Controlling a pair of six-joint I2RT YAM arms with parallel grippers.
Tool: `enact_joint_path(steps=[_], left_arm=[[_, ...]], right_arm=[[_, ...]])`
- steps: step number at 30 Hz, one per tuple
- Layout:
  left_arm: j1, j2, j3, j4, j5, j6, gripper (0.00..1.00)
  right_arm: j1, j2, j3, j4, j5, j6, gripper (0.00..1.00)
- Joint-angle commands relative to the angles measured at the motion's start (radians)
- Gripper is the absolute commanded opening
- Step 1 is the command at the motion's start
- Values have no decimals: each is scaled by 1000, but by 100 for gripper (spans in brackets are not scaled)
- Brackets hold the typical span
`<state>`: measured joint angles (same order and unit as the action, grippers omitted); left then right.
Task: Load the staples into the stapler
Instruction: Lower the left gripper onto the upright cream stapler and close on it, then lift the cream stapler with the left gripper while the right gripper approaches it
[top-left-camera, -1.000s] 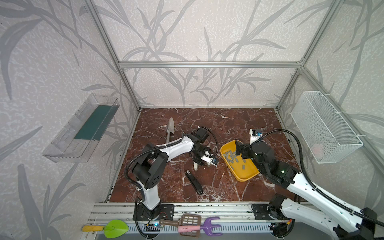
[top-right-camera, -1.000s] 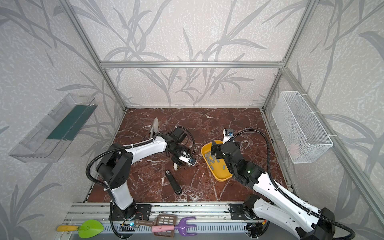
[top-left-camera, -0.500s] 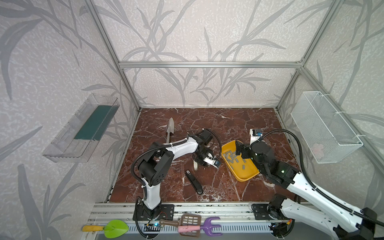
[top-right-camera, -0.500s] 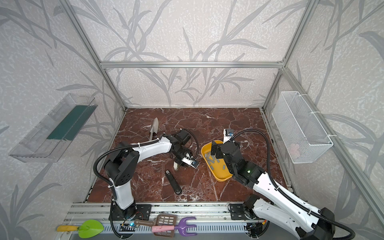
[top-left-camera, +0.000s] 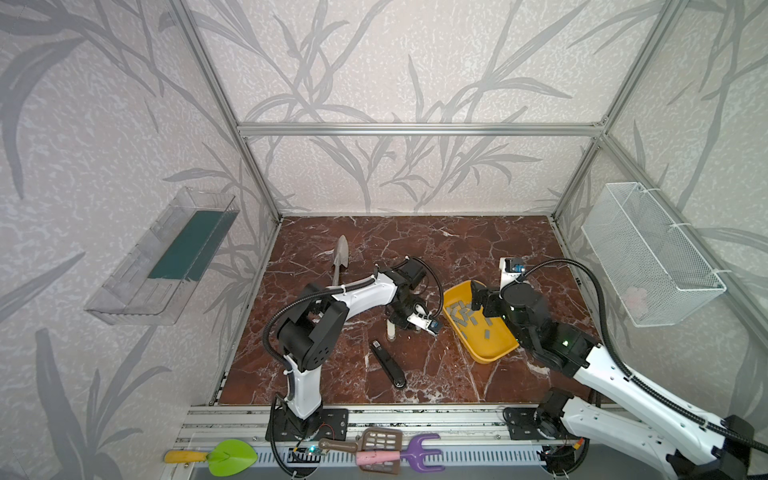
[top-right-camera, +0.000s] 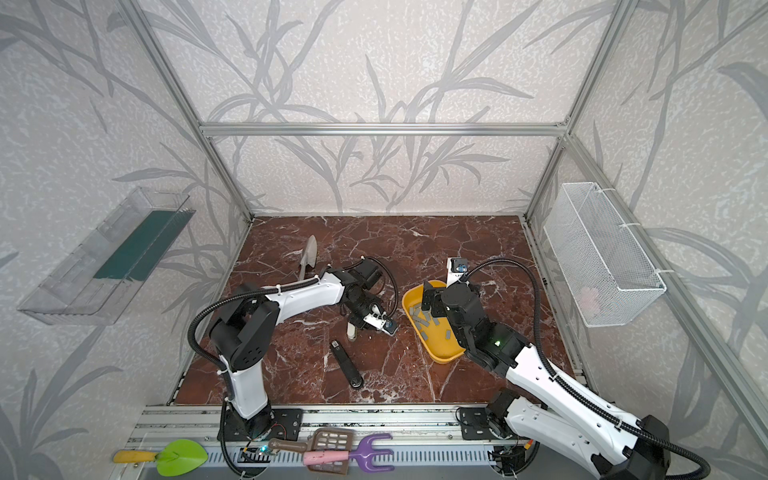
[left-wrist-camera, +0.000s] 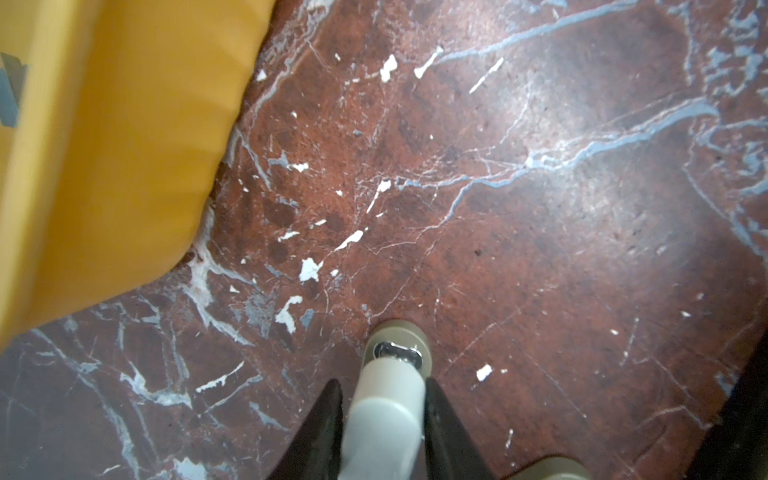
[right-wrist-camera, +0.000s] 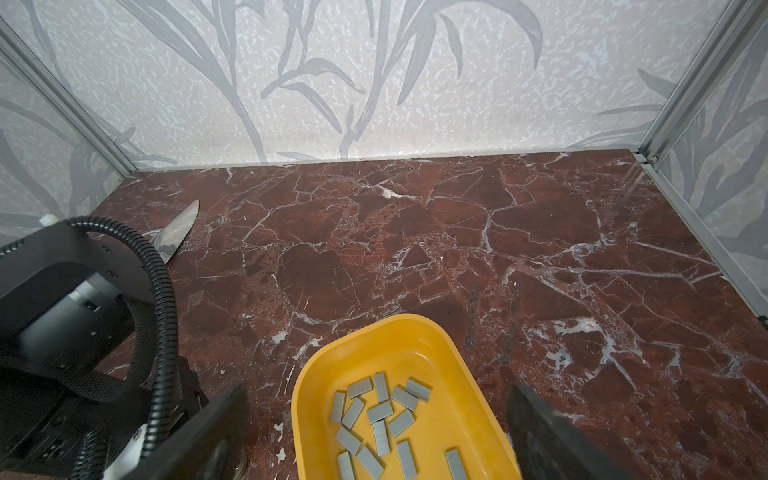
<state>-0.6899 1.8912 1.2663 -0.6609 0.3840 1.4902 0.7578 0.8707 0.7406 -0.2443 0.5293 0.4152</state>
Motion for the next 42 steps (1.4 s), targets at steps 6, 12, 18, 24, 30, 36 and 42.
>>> enact_joint_path(steps=[6,12,18,24,30,36,42], left_arm=[[-2,29,33,-61,3,18,36],[-1,36,41,-71,3,15,28],[1,22,78,-87,9,-36,14],[0,-31,83,-108,1,-48,0],[-3,-180,36,40,36,-321,0],[-8,-368,-94,238,98,-727,0],[-10,-457,-267,442,140,-744,0]], right_arm=[[-4,-4,15,-1,3,4,97],[-5,-5,15,-1,3,4,97],[-5,-11,13,-1,8,4,97],[-5,-15,-5,25,14,17,92],[-6,-10,-54,96,11,53,84],[-8,26,-116,221,-108,53,76],[-9,121,-99,271,-265,52,51]])
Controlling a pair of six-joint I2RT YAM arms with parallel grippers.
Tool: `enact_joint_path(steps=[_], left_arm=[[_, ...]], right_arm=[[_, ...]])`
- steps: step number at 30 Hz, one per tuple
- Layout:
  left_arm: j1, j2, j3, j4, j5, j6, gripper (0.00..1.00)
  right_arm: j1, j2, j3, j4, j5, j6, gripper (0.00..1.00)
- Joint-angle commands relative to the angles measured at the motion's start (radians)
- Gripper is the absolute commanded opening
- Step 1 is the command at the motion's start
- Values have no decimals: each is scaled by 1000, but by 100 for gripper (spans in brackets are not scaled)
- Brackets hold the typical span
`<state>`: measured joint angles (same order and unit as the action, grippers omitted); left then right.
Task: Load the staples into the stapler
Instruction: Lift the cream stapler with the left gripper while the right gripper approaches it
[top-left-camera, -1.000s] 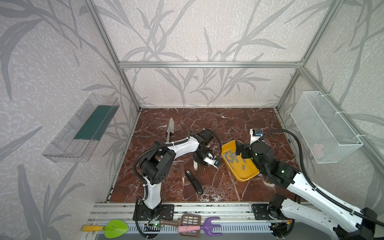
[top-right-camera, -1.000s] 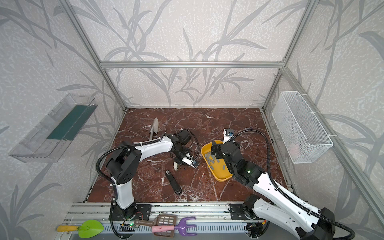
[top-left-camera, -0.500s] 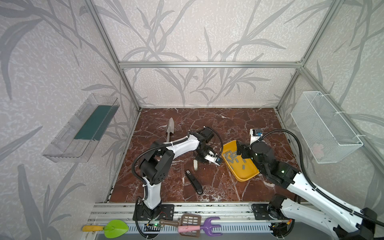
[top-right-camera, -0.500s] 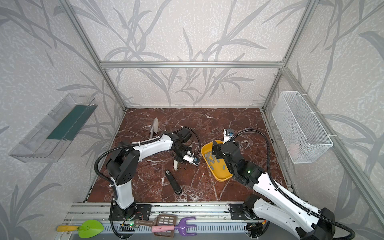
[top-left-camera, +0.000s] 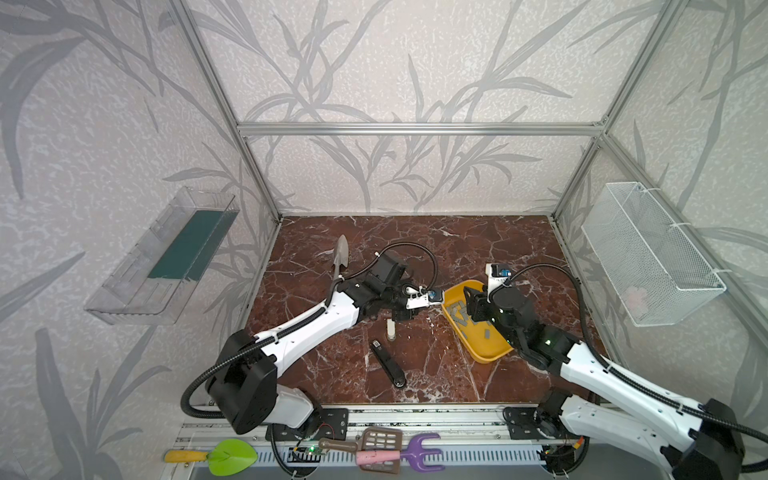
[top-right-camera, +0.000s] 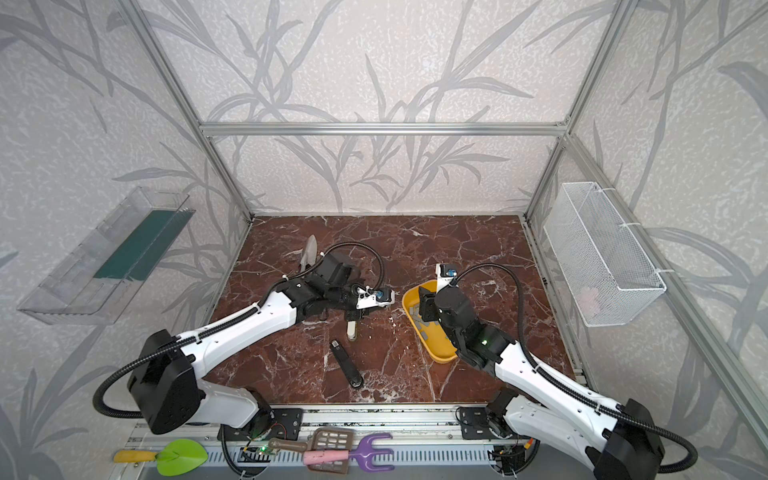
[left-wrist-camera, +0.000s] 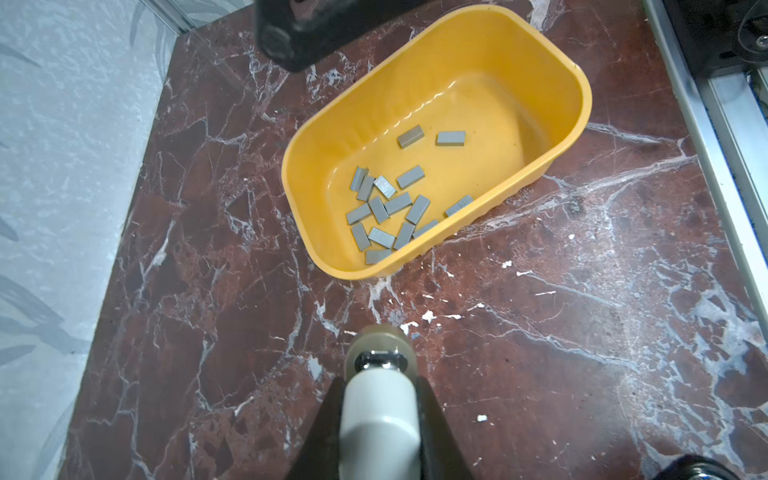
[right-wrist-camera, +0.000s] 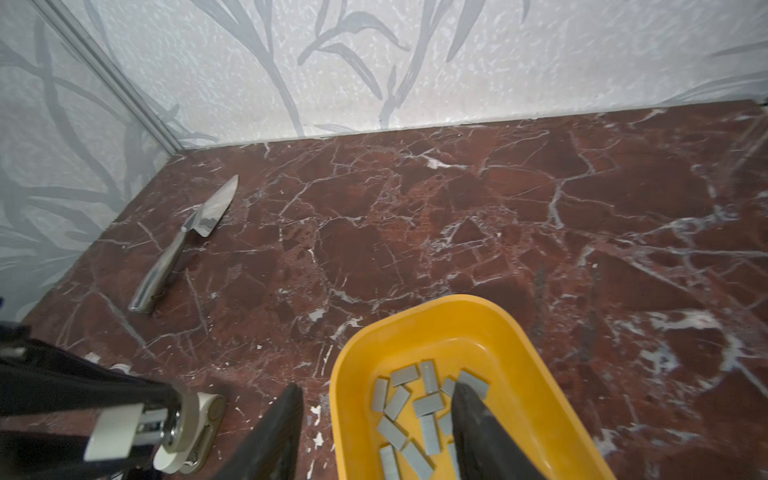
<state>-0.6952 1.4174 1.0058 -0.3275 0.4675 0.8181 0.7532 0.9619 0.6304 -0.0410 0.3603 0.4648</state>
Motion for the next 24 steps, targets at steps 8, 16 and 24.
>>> enact_joint_path(steps=[8,16,24], left_arm=[[-6,53,81,-3,144,-76,0],[-6,0,36,84,144,-117,0],[-6,5,58,73,123,-144,0]], right_arm=[[-5,79,14,146,-242,-16,48],[-5,131,4,212,-341,7,49],[-5,188,21,207,-344,17,47]])
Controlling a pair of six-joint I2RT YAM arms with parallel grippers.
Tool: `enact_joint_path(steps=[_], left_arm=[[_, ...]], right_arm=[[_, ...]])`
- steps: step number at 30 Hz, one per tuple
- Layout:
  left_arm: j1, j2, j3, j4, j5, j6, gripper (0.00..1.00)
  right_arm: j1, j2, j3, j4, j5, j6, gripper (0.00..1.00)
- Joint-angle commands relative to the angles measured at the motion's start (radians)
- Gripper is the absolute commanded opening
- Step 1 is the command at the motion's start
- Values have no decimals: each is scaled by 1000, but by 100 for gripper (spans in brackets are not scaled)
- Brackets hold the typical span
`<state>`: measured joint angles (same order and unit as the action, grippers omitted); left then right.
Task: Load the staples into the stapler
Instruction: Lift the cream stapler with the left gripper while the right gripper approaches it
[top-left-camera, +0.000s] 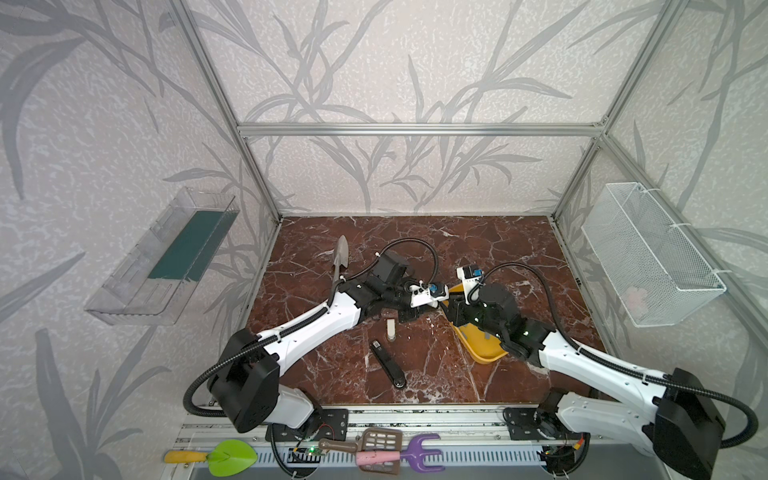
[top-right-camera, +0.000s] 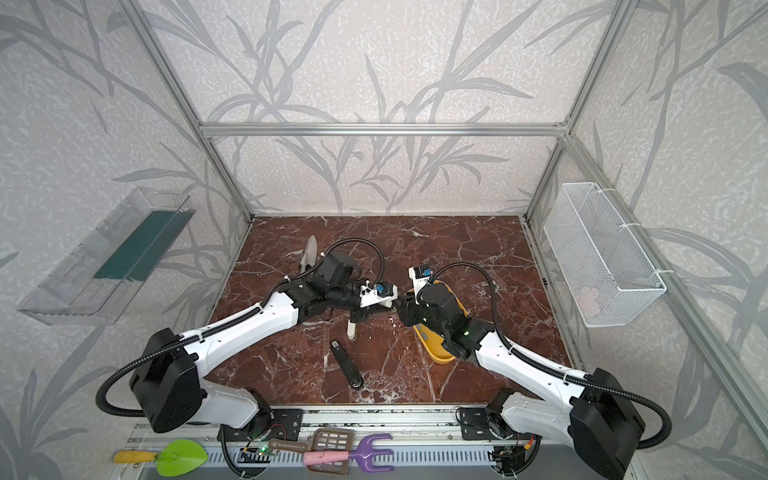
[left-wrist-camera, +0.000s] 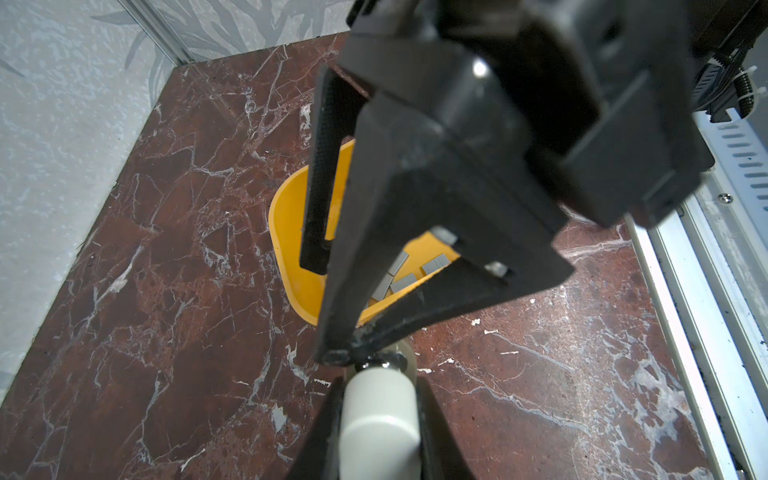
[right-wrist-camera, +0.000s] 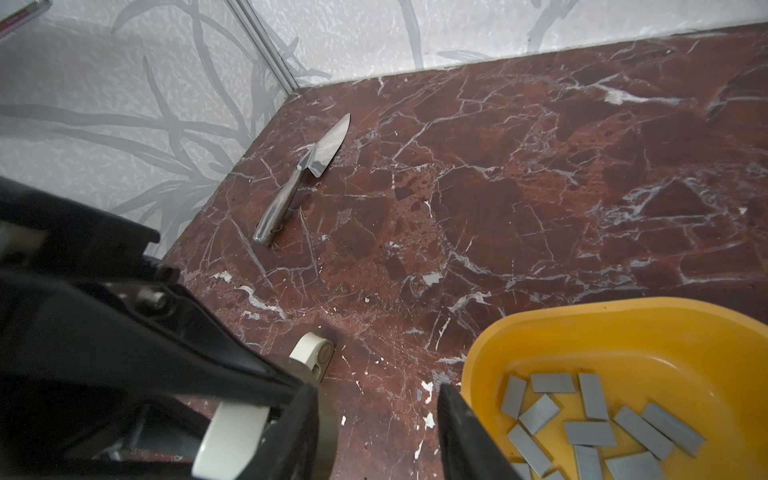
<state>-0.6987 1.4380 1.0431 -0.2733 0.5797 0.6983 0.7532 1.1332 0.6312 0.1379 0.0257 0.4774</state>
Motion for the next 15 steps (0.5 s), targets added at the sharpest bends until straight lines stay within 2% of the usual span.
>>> enact_joint_path(steps=[1,9,15], left_arm=[[-1,-18,24,19,1,-34,0],[3,-37,26,47,-51,-92,0],[45,-91,16,98,55,-157,0]], right_arm=[[-5,25,23,25,-9,6,46],[-5,84,45,12,-11,12,39],[-5,113,41,38,-47,29,32]])
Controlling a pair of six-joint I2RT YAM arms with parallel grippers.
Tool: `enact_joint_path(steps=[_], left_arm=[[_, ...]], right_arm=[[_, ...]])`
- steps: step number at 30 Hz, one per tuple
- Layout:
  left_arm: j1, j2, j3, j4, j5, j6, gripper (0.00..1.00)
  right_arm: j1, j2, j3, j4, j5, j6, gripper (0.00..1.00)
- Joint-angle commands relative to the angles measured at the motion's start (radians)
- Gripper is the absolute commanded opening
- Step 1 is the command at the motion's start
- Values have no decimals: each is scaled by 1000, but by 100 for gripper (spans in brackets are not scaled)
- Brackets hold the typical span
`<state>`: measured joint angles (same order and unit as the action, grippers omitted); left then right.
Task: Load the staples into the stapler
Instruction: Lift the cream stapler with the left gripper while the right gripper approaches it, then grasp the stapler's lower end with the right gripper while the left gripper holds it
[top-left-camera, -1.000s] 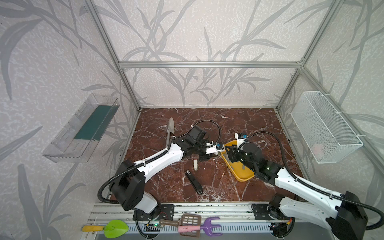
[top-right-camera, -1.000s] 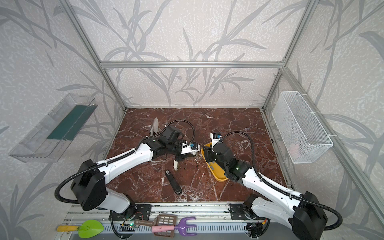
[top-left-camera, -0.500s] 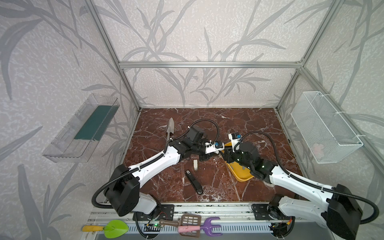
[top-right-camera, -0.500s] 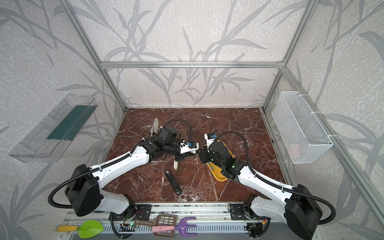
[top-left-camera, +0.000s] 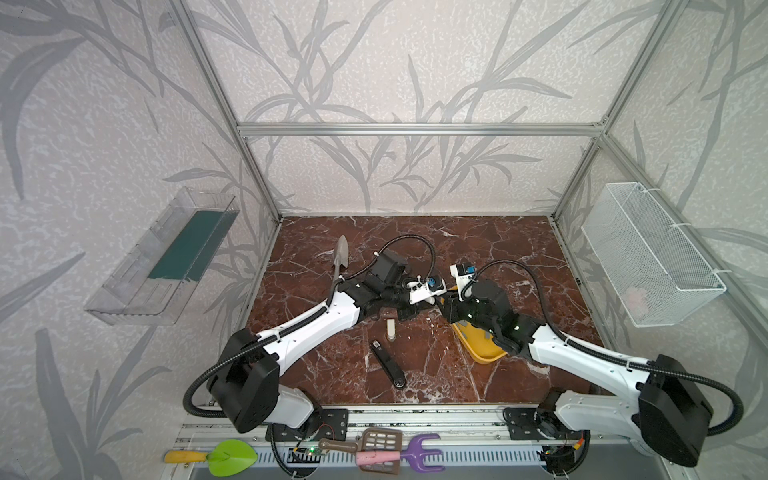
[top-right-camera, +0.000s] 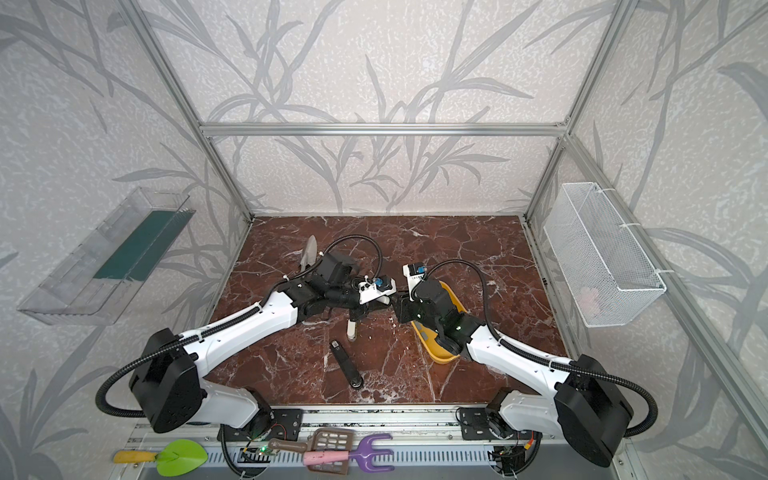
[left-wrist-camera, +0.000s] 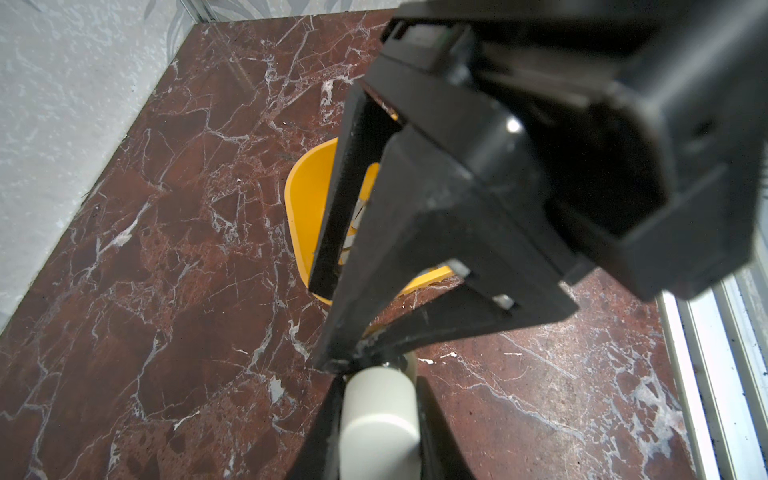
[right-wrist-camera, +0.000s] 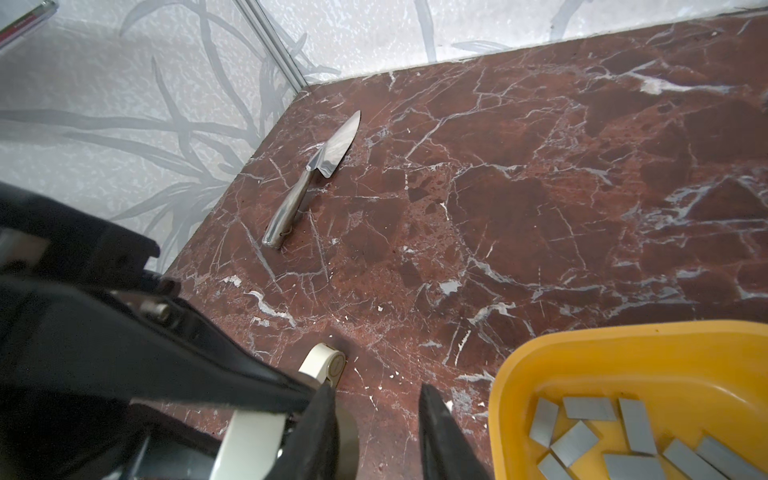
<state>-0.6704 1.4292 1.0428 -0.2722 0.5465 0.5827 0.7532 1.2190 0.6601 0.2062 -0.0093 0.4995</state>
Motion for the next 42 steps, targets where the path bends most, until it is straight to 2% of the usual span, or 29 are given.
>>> enact_joint_path(steps=[1,8,14,20,23,26,31,36,42], left_arm=[[25,-95,12,106,105,-51,0],[72,-177,-43,212,161,-103,0],[77,-184,-48,208,170,-83,0],[78,-155,-32,143,139,-34,0],[76,-135,-18,110,140,-17,0],[74,-113,-12,93,156,-10,0],[56,-89,7,62,188,-3,0],[40,-87,4,62,209,1,0],[41,-97,2,72,210,-10,0]], right_arm=[[-5,32,14,-29,-13,10,30],[-5,41,15,-31,-9,16,27],[-5,17,28,-63,8,3,28],[-5,-117,4,-93,137,-75,29],[-5,-215,-27,-88,170,-120,20],[-5,-306,-57,-42,78,-158,15],[-3,-380,-109,53,-28,-167,14],[-3,-323,-68,46,-142,-169,10],[-3,-207,-51,58,-132,-131,10]])
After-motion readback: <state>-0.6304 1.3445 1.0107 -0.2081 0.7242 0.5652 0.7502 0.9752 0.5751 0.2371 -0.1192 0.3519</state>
